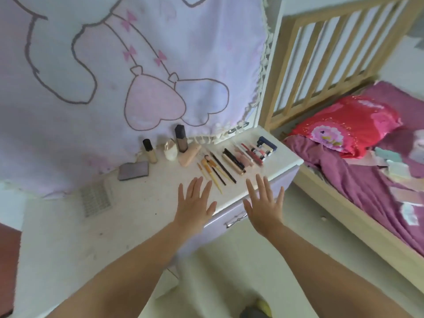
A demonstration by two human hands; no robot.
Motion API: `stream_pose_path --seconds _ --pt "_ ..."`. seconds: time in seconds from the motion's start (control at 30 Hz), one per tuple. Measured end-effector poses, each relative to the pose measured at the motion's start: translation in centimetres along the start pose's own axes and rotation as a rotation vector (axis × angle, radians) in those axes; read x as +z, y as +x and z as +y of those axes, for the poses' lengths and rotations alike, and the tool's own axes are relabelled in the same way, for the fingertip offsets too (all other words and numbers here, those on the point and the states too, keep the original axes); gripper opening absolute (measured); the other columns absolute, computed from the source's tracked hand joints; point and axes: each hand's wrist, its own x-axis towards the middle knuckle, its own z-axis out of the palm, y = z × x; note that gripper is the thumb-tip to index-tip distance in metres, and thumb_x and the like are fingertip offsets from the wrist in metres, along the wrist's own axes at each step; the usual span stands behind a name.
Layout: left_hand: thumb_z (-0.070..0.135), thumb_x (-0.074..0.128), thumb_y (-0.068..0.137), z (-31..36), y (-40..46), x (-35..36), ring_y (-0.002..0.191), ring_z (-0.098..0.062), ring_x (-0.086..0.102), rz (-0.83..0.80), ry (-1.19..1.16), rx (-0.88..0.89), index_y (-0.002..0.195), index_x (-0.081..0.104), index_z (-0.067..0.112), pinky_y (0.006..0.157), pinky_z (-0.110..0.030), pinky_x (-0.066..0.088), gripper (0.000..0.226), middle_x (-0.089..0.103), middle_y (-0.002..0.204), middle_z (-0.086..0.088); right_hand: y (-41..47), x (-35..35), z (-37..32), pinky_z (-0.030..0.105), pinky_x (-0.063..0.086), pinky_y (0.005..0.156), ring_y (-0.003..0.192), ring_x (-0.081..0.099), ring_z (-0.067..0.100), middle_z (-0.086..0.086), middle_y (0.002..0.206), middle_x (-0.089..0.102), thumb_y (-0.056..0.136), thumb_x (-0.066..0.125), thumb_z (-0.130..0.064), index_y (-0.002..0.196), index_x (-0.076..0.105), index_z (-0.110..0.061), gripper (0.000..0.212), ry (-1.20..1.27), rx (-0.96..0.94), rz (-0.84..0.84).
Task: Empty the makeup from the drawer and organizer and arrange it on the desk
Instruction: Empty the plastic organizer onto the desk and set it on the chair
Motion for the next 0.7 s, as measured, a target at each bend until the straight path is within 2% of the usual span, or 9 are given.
stream_pose_path --seconds 0.07,0.1,0.23,0.33,0.37,0.43,0.5,0.6,0.7 --pt "0.046 0.031 0.088 0.7 0.0 0.0 0.123 -0.029 0.053 0.031 0.009 0.134 0.133 0.042 0.016 0.095 -0.060 0.042 0.056 0.054 0.133 -0.012 -3.0 0.3 -0.1 0.060 -0.010 0.110 0.144 -0.016 0.023 0.003 0.157 -0.015 0.086 -0.015 -0.050 0.142 -0.018 -0.029 0.061 0.034 0.108 -0.032" --pt "0.046 0.030 0.088 1.5 -0.1 0.0 0.122 -0.029 0.053 0.043 0.012 0.191 0.133 0.040 0.016 0.095 -0.060 0.042 0.055 0.054 0.133 -0.012 -4.7 0.2 0.0 0.060 -0.012 0.109 0.145 -0.016 0.023 0.001 0.156 -0.019 0.083 -0.019 -0.050 0.141 -0.021 -0.029 0.062 0.042 0.163 -0.040" --pt "0.042 0.035 0.085 6.4 -1.8 -0.4 0.119 -0.029 0.054 0.004 -0.010 0.437 0.127 0.053 0.014 0.096 -0.059 0.039 0.054 0.056 0.129 -0.012 -12.4 0.4 1.8 0.061 -0.011 0.112 0.145 -0.016 0.020 0.001 0.158 -0.016 0.076 -0.023 -0.048 0.147 -0.016 -0.028 0.074 0.052 0.422 -0.075" --pt "0.042 0.031 0.084 10.9 -4.1 0.0 0.118 -0.031 0.055 -0.069 0.022 0.607 0.125 0.059 0.011 0.095 -0.063 0.039 0.059 0.056 0.128 -0.016 -19.3 0.7 3.6 0.061 -0.008 0.113 0.145 -0.017 0.020 0.001 0.158 -0.016 0.076 -0.023 -0.049 0.149 -0.010 -0.028 0.078 0.088 0.631 -0.098" --pt "0.044 0.026 0.085 12.5 -5.1 0.1 0.124 -0.031 0.050 -0.085 0.012 0.665 0.131 0.054 0.011 0.099 -0.064 0.034 0.063 0.052 0.134 -0.017 -21.8 0.9 4.0 0.061 -0.009 0.112 0.145 -0.017 0.019 0.001 0.158 -0.016 0.076 -0.023 -0.049 0.150 -0.009 -0.028 0.078 0.100 0.697 -0.101" --pt "0.048 0.017 0.091 15.8 -7.7 0.6 0.141 -0.029 0.025 -0.118 0.048 0.805 0.147 0.030 0.014 0.110 -0.061 0.016 0.066 0.027 0.152 -0.016 -27.2 1.0 4.6 0.059 -0.012 0.111 0.145 -0.016 0.019 0.001 0.159 -0.014 0.075 -0.022 -0.050 0.150 -0.007 -0.028 0.080 0.131 0.827 -0.094" --pt "0.048 0.015 0.096 19.1 -10.6 1.2 0.145 -0.024 0.005 -0.165 0.090 0.935 0.151 0.009 0.019 0.113 -0.055 0.002 0.062 0.006 0.158 -0.010 -32.8 1.1 4.5 0.058 -0.014 0.110 0.146 -0.012 0.019 0.001 0.159 -0.009 0.076 -0.018 -0.051 0.151 -0.002 -0.029 0.079 0.164 0.968 -0.086" --pt "0.050 0.009 0.096 23.8 -16.8 1.4 0.146 -0.022 -0.002 -0.180 0.106 1.119 0.151 0.004 0.020 0.113 -0.055 -0.003 0.063 0.000 0.158 -0.008 -41.7 0.9 3.4 0.061 -0.006 0.111 0.147 0.002 0.021 0.003 0.159 0.006 0.086 -0.002 -0.051 0.150 0.013 -0.028 0.070 0.204 1.191 -0.053" --pt "0.045 0.018 0.099 27.2 -24.4 1.7 0.145 -0.020 -0.007 -0.214 0.115 1.278 0.151 0.004 0.020 0.113 -0.055 -0.006 0.059 -0.003 0.158 -0.007 -50.8 1.2 1.4 0.060 -0.010 0.112 0.147 -0.009 0.020 0.001 0.160 -0.007 0.098 0.013 -0.046 0.151 0.001 -0.030 0.057 0.218 1.348 -0.066"
